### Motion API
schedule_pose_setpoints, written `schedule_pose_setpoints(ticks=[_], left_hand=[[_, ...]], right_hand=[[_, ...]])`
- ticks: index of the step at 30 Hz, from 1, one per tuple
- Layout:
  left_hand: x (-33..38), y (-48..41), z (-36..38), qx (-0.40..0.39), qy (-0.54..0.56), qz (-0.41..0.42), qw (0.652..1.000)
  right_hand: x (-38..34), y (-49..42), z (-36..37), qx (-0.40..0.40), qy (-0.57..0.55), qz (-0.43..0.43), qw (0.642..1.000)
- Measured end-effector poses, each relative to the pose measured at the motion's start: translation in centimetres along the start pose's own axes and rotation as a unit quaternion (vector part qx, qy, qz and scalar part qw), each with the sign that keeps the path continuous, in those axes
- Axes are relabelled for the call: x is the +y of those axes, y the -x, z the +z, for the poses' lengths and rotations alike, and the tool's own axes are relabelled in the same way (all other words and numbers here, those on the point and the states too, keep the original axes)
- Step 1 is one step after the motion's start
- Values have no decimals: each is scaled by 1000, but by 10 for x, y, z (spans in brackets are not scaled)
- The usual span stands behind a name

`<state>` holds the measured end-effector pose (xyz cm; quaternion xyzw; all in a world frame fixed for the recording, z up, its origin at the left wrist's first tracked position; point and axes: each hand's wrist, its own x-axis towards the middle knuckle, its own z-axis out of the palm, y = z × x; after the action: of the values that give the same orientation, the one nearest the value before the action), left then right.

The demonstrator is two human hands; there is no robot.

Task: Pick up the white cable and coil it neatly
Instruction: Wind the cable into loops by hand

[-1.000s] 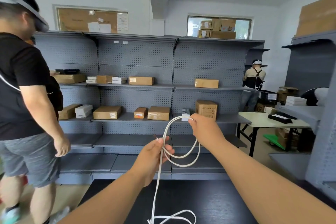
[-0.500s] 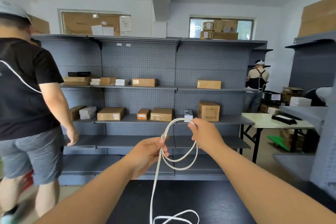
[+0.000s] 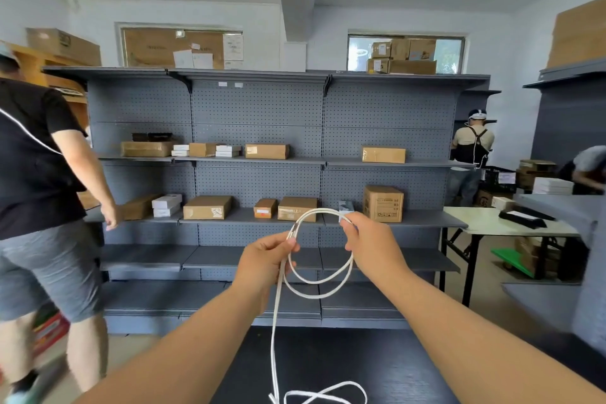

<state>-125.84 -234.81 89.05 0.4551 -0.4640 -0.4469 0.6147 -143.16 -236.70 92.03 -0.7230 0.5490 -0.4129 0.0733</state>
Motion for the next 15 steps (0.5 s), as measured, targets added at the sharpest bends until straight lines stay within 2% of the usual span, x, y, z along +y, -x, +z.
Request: schedule_pose_setpoints(ticks=[5,12,15], left_hand=[[-5,-2,10,116,15,37,992],[-11,-6,13,174,-19,65,982],[-10,-6,13,172,-36,75,982]], right_hand=[[-3,3,3,2,2,-14,1000],[-5,7,5,10,16,-33,999],[-6,7,4,14,6,-26,1000]])
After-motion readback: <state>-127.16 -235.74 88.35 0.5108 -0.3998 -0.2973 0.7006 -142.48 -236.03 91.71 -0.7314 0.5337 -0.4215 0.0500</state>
